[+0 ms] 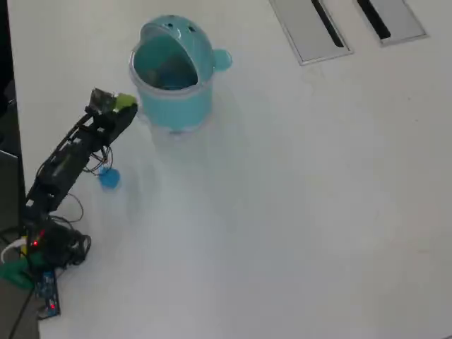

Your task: Grasp RGB lego blocks and put them in the bin one by one.

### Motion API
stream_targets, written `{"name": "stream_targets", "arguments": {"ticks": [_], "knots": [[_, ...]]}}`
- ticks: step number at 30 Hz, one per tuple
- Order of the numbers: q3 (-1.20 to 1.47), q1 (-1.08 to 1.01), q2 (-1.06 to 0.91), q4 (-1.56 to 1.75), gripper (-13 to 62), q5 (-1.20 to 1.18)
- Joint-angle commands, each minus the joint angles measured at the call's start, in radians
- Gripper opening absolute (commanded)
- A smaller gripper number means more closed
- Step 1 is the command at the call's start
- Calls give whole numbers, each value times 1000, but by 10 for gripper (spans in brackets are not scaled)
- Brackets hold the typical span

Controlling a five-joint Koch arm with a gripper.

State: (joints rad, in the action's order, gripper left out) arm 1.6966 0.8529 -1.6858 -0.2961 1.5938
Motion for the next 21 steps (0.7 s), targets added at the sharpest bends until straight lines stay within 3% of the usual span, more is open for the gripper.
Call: {"name": "stream_targets", "arguments": {"ticks": [1, 21], "knots": [[-124, 8, -46, 0, 100, -17], [-758, 100, 291, -72, 98, -14]]}}
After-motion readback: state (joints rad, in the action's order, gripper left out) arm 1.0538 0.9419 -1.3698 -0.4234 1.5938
